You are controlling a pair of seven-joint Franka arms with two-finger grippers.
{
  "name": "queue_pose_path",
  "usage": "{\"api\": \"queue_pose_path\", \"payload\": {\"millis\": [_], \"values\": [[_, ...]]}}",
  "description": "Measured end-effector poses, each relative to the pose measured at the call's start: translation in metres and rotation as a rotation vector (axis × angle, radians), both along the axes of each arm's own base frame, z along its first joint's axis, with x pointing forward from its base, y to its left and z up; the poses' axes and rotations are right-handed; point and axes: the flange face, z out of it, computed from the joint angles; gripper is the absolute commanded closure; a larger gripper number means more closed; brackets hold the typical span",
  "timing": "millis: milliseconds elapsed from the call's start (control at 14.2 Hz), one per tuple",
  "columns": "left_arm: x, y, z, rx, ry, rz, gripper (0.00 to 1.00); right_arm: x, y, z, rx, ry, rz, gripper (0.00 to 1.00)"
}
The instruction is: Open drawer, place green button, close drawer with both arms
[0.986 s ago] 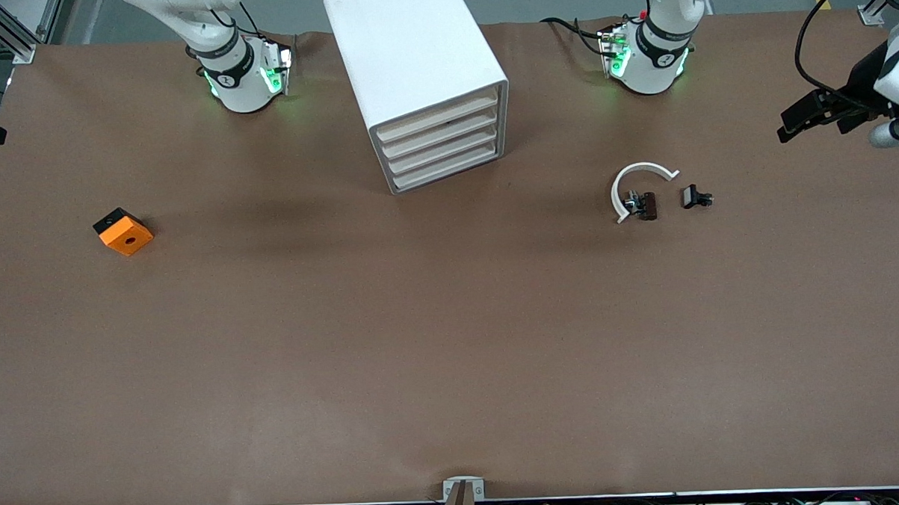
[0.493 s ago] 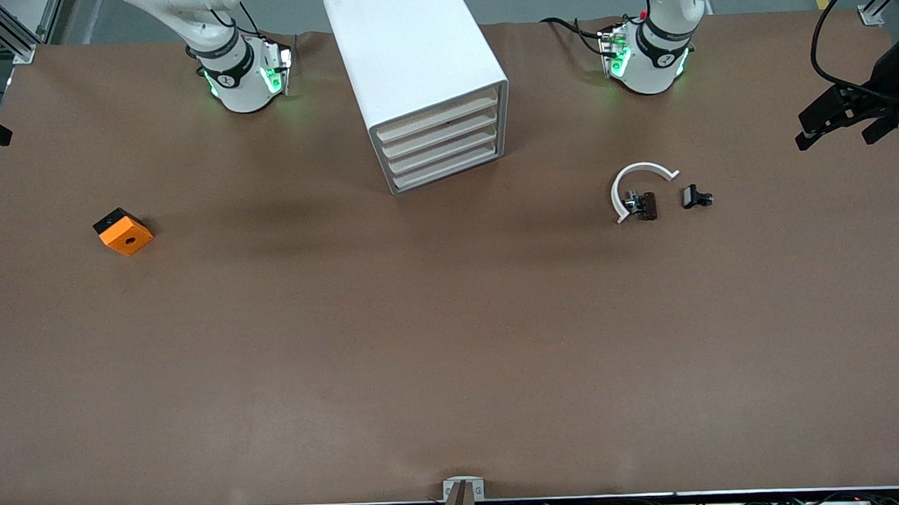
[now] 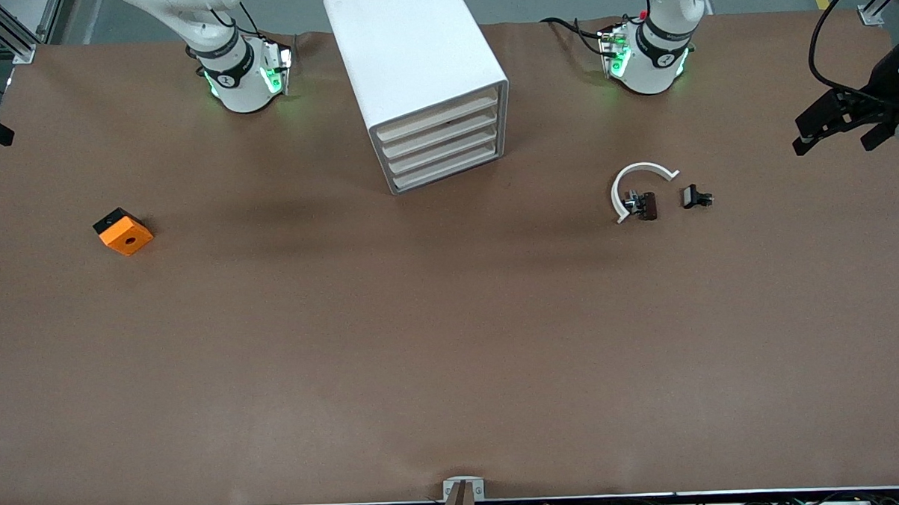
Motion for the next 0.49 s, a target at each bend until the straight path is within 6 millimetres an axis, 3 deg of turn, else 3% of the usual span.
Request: {"api": "queue_pose_path", "payload": {"millis": [493], "values": [[-0.0051, -0.001, 0.0016, -0.001, 0.038, -0.001, 0.0, -0.005, 0.0006, -0.0025, 0.001, 0.008, -0.002, 0.0]]}}
